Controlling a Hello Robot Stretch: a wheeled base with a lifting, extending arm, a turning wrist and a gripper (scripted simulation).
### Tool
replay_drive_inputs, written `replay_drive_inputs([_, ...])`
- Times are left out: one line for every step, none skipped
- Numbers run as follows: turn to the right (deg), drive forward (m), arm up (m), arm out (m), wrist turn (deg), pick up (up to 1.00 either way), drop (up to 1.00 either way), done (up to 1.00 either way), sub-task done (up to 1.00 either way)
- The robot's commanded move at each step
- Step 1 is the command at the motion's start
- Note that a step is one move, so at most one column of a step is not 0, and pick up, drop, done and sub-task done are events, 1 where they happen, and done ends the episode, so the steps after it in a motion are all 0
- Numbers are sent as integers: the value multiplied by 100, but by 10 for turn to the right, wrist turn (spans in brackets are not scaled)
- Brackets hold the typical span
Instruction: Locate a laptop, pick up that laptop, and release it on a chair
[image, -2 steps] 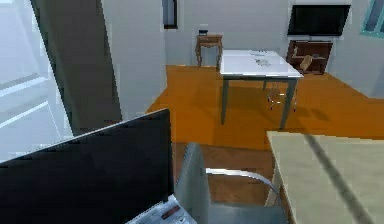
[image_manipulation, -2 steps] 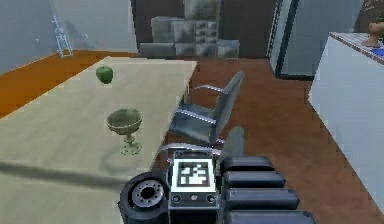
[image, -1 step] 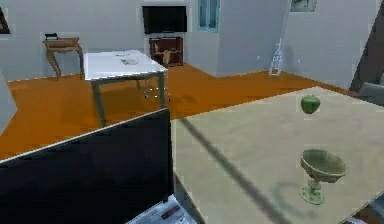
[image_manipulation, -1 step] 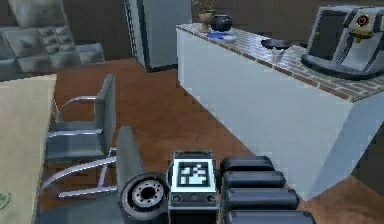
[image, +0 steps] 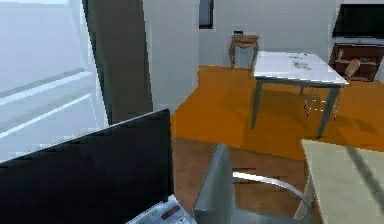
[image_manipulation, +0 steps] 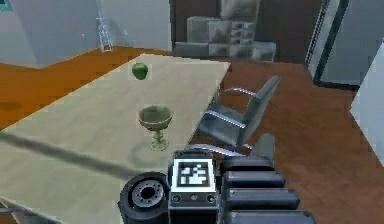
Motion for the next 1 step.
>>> replay_drive_inputs([-270, 0, 0, 0, 0, 0, 0, 0, 0])
